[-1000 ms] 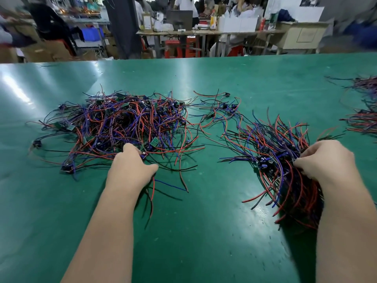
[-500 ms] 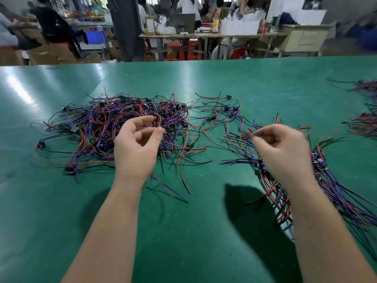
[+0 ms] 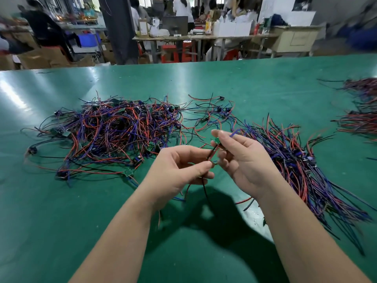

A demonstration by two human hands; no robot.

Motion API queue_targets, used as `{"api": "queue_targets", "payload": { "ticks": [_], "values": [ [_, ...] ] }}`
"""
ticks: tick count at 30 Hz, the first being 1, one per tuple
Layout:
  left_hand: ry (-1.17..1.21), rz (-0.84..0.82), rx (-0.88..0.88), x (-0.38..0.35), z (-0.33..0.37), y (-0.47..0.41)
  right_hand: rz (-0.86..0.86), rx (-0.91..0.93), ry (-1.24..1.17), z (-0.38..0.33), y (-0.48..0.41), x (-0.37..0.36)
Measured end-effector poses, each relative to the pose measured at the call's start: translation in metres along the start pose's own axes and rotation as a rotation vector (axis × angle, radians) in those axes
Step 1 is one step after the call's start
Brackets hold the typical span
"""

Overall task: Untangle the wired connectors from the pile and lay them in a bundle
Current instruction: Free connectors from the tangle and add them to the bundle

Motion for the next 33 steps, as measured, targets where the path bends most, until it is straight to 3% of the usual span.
{"api": "queue_targets", "payload": {
  "ticks": [4,8,14,23,28,33],
  "values": [
    [0.042,-0.041,0.079,-0.002,-0.003,0.001,0.009,-0.013,-0.050,-0.003,-0.001,0.005],
    [0.139,-0.074,0.237,-0.009,-0.006,0.001,-0.103,-0.057,-0.069,0.000,-0.001,0.002],
    [0.330,-0.094,0.414,-0.020,-0.017,0.003,-0.187,-0.019,0.159,0.002,0.001,0.000],
    [0.293,-0.057,0.414,-0.021,-0.027,0.002,-0.063,-0.037,0.299,0.002,0.000,0.006],
    [0.362,-0.037,0.400,-0.021,-0.023,0.000,-0.060,-0.062,0.288,0.002,-0.002,0.010],
    [0.267,0.077,0.305,-0.017,-0.021,-0.001,-0.028,-0.099,0.215,0.004,-0.003,0.012]
  ]
}}
Point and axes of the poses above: each hand's wrist, its own y-axis away from the middle knuckle, its own x-axis out of the back of the hand, z = x × y, the point moved 6 cm from there along -y, towards the middle knuckle, and after that the axes turned 13 degrees about -y, right-handed, at the moved point
